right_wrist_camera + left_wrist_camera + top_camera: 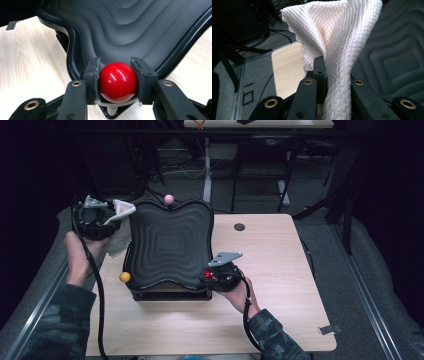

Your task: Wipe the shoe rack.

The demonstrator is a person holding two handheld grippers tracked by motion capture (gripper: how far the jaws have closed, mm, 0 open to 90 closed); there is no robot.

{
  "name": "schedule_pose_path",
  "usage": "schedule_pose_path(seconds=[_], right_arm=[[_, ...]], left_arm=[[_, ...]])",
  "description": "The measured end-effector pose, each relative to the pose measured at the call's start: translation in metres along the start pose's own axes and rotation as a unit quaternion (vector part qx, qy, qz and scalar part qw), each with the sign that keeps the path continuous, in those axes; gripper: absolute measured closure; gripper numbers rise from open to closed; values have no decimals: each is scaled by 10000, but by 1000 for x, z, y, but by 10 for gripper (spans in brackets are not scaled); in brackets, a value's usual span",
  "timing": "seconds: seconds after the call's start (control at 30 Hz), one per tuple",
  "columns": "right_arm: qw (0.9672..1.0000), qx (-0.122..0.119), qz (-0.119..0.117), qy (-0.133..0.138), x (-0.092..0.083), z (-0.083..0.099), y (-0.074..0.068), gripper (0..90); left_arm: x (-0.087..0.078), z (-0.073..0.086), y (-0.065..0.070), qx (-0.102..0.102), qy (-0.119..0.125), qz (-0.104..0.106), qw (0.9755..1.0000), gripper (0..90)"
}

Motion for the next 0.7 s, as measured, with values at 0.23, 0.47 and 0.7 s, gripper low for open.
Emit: schedule_pose_path(seconds=[0.23, 0.47, 0.7], right_arm=[[10000, 2, -13, 7, 0, 0, 0, 600], [10000, 3, -5, 28, 0, 0, 0, 600], [10000, -2, -3, 34, 0, 1, 0, 600]], left_arm=[[25, -21, 11, 44, 32, 56, 10000, 821], [53, -28, 15, -77, -81, -11, 9999, 821], [71, -28, 17, -92, -135, -92, 9998, 818]])
Point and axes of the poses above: each handheld gripper's, and its own axes: x roughly forward along the jaws, z roughly out of its underside, y roughly to its right, the point moved 3 cm from there along x, roughly forward along the jaws, and after that the axes turned 6 degrees about -x, right-handed, at the moved point
